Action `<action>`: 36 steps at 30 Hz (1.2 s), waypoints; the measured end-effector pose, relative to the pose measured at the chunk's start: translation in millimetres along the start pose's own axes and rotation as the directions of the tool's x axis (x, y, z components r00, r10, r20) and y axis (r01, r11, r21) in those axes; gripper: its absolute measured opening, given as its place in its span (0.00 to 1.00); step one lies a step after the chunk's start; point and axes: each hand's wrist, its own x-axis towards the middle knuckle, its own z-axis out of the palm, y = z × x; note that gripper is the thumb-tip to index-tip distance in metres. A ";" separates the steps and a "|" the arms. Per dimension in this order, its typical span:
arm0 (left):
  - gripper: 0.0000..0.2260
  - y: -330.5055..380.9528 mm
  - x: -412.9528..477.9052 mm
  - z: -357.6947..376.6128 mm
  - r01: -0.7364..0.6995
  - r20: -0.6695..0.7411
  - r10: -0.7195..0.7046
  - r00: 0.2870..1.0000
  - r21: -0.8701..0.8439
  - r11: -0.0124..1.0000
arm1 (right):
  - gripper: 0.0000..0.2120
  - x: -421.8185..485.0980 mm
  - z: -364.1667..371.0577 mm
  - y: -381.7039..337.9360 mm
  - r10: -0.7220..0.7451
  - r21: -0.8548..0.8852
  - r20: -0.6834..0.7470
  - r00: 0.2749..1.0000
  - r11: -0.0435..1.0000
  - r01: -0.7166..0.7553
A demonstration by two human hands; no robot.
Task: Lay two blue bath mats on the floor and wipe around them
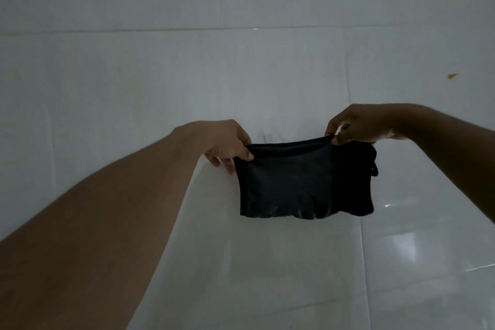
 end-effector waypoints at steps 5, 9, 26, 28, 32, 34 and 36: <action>0.05 3.5 -2.1 -17.4 -0.023 -0.097 0.026 0.995 0.031 0.999 | 0.11 3.6 5.9 -2.4 -0.179 0.006 -0.230 0.956 0.983 0.186; 0.05 -19.2 -3.5 -20.2 -0.009 -0.246 0.066 0.967 0.226 0.974 | 0.16 24.0 44.7 -17.8 -0.358 -0.180 -0.423 0.833 0.934 0.310; 0.07 -65.8 -10.3 74.2 -0.018 -0.136 0.016 0.991 -0.009 1.000 | 0.08 25.7 165.0 -27.2 -0.249 0.052 -0.574 0.780 0.940 0.337; 0.10 -66.4 -12.8 87.3 -0.020 -0.142 0.013 0.990 -0.047 0.999 | 0.10 20.1 173.0 -30.9 -0.230 0.006 -0.588 0.775 0.957 0.289; 0.18 -67.6 -25.2 94.3 0.007 -0.126 -0.007 0.992 0.003 1.000 | 0.21 4.7 186.2 -35.8 -0.239 -0.135 -0.540 0.807 0.971 0.196; 0.21 -71.3 -35.2 90.4 0.039 -0.124 -0.031 0.992 0.070 0.997 | 0.25 -3.7 194.1 -35.7 -0.263 -0.212 -0.545 0.796 0.962 0.172; 0.23 -74.9 -45.6 85.0 0.072 -0.122 -0.060 0.991 0.095 0.993 | 0.27 -6.5 194.1 -35.3 -0.262 -0.299 -0.588 0.765 0.949 0.095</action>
